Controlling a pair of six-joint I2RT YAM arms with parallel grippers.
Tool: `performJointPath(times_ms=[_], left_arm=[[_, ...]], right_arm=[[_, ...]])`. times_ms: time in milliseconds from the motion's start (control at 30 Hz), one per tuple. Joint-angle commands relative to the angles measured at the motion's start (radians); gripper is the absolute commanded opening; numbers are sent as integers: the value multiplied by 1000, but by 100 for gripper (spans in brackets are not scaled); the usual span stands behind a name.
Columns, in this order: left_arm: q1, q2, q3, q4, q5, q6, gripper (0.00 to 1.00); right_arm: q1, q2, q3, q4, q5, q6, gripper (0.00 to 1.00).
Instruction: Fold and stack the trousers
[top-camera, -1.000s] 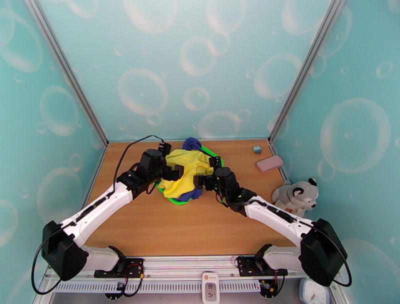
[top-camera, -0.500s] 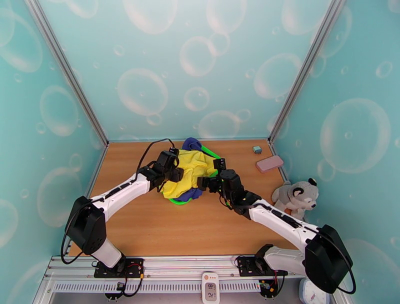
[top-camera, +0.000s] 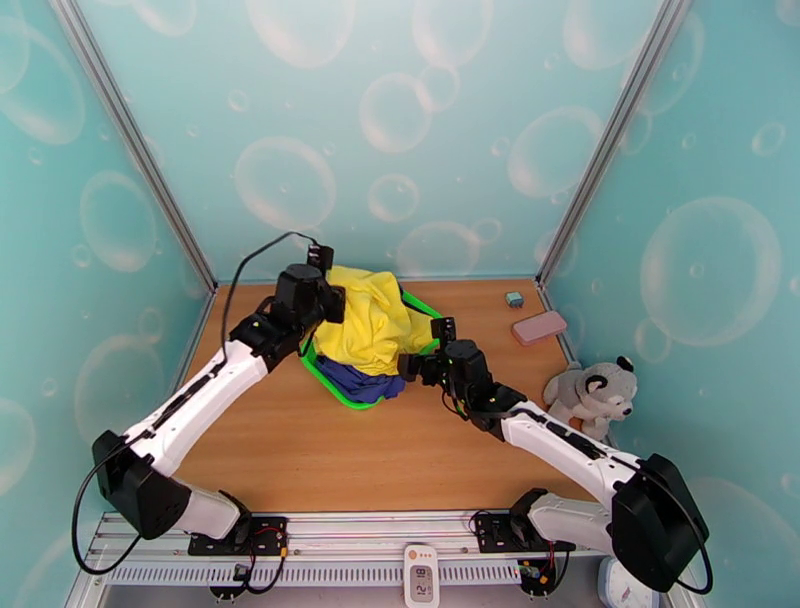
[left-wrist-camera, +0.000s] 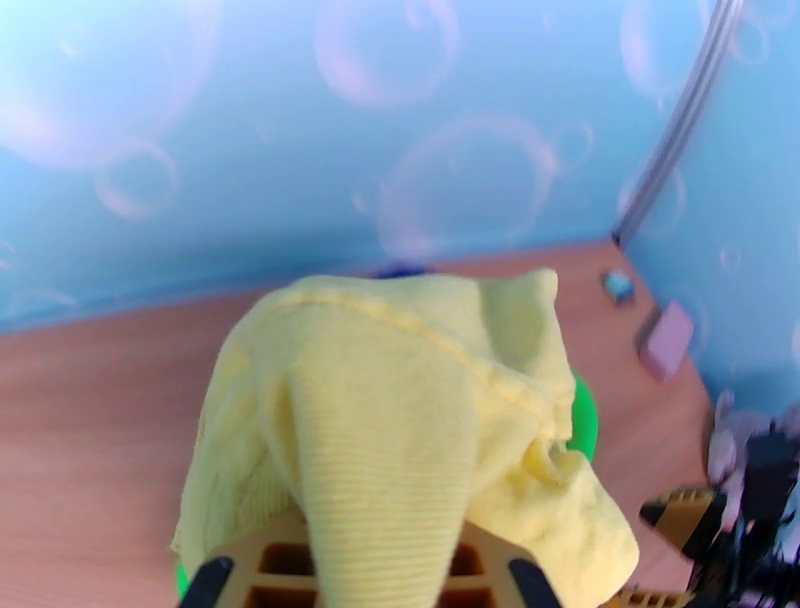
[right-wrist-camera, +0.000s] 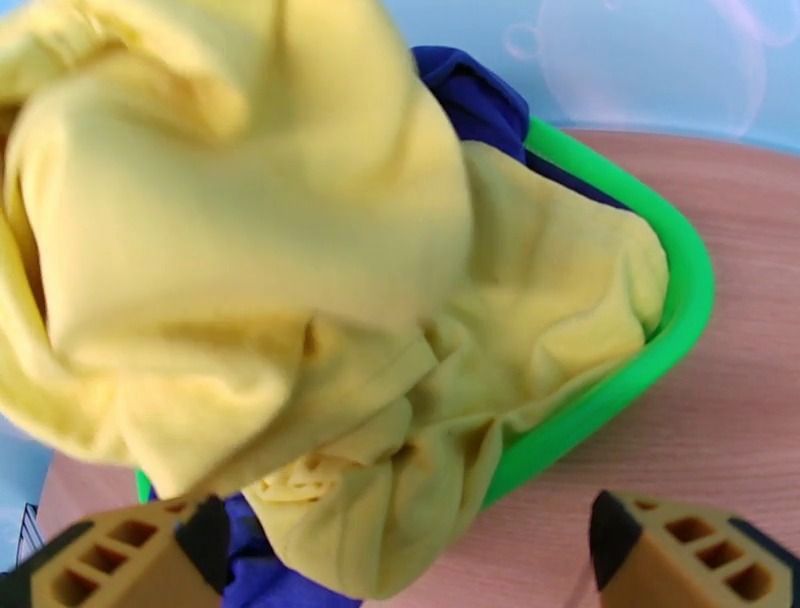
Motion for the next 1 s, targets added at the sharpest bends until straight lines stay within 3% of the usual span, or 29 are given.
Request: performJointPath(times_ms=[0,133,233,467,700,967], left_arm=[[25,-96,98,264,-219,95,0],[67,-161,131,431,-319,177,0],[106,-187,140,461,-363,209,0],[180,-280,20,617,-421,276,0],[261,-271,107,737,-447,432,0],[320,-185,349,788,-412,590,0]], right_arm=[[-5,-25,-13,28,-25,-18,99],[1,-28,-17,58,-56,-35,99],[18,-7,0,75,-81,-60,99],[94,57,75,60,-38,-124,99],[103,113,102,70,-53,-114,99],[134,168,149,60,-19,-121,99]])
